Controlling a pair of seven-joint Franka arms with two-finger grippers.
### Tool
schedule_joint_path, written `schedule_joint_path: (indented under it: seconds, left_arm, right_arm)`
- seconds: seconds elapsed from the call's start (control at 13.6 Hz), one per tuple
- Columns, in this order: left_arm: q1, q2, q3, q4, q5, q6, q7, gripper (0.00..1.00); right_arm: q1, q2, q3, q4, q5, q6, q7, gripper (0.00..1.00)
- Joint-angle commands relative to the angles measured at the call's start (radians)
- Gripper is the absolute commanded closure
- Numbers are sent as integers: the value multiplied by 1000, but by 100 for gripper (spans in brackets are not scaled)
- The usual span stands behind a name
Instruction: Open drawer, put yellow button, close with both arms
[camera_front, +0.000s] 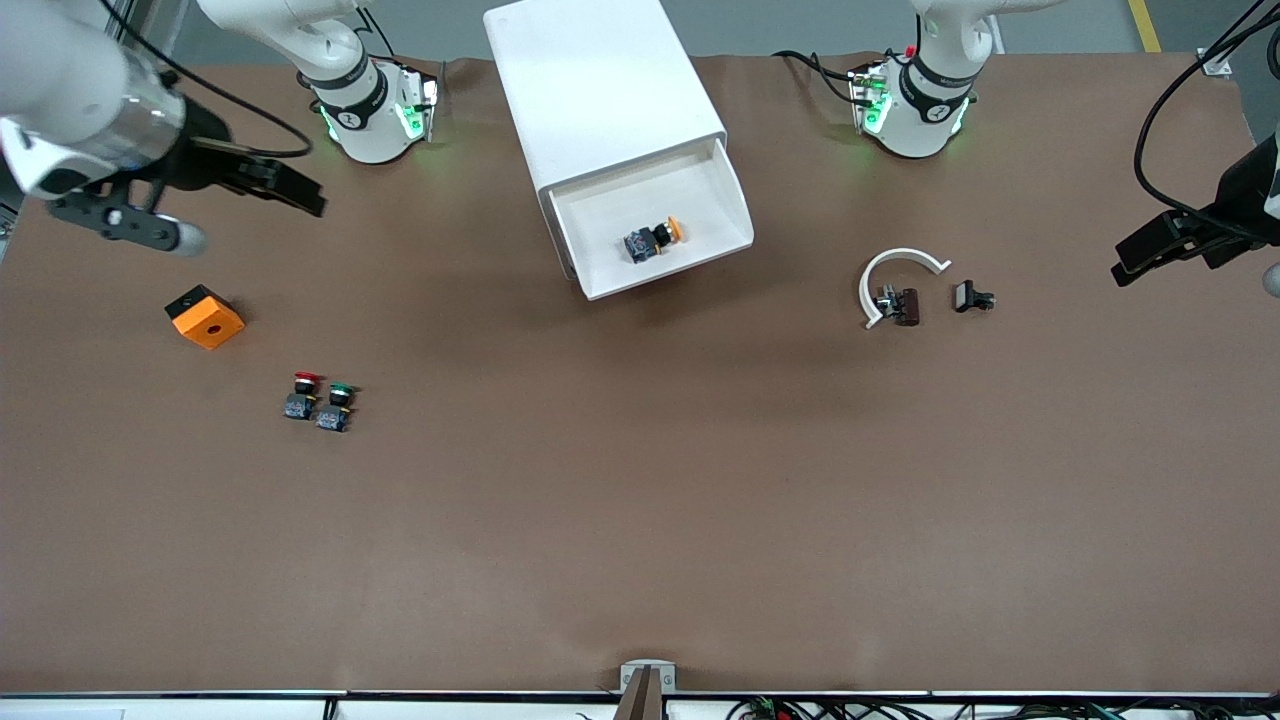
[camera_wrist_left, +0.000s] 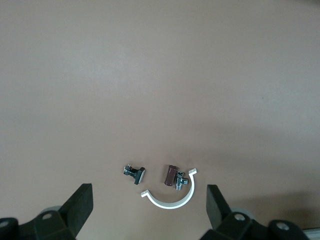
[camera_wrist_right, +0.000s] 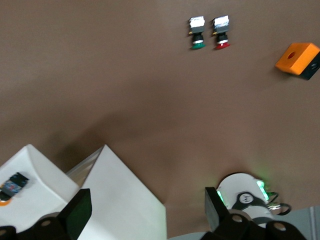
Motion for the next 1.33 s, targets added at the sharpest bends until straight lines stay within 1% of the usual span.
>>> schedule_joint_path:
  seconds: [0.0, 0.15, 0.44, 0.59, 0.74, 0.88, 0.96, 1.11, 1.18, 1.25]
  left_arm:
    - [8, -25, -8, -25, 6, -5, 33, 0]
    - [8, -28, -16, -30, 6, -5, 33, 0]
    - [-9, 4, -19, -28, 3, 16, 31, 0]
    - [-20, 54, -57, -30, 3, 48, 7, 0]
    - [-20, 112, -97, -30, 1, 93, -8, 0]
    - [-24, 169, -138, -35, -12, 140, -59, 0]
    - [-30, 197, -155, -39, -12, 165, -82, 0]
    - [-64, 226, -165, -80, -12, 237, -122, 0]
    - [-88, 226, -165, -120, -14, 278, -163, 0]
    - [-116, 226, -165, -169, -12, 327, -244, 0]
  right_arm:
    - [-34, -83, 21, -86, -56, 22, -82, 0]
    - [-40, -98, 19, -90, -99, 23, -128, 0]
    - [-137, -103, 21, -107, -102, 32, -257, 0]
    - [-173, -117, 19, -136, -101, 61, -301, 0]
    - [-218, -157, 19, -214, -101, 138, -379, 0]
    - [-229, -209, 21, -286, -101, 196, -397, 0]
    - [-229, -211, 21, -290, -101, 203, -397, 0]
    - [-230, -208, 21, -284, -102, 201, -397, 0]
    - [-230, -206, 19, -272, -104, 198, -395, 0]
    - [-230, -195, 20, -238, -104, 189, -390, 0]
